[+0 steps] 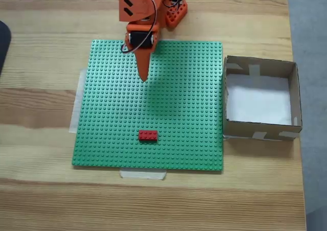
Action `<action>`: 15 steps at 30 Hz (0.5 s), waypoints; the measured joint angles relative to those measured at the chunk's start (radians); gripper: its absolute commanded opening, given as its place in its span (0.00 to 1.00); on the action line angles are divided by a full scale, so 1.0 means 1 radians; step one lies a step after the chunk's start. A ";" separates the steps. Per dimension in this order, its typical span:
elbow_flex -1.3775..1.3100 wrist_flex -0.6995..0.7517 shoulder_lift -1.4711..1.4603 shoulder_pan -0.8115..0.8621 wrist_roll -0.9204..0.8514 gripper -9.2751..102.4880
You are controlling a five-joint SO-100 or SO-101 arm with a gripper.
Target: Pick the red lego block and put it in the box.
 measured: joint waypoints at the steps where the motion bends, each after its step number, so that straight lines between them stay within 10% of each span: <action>1: -0.028 0.000 -0.029 0.000 0.006 0.08; 15: -0.465 0.117 -0.466 -0.020 0.055 0.08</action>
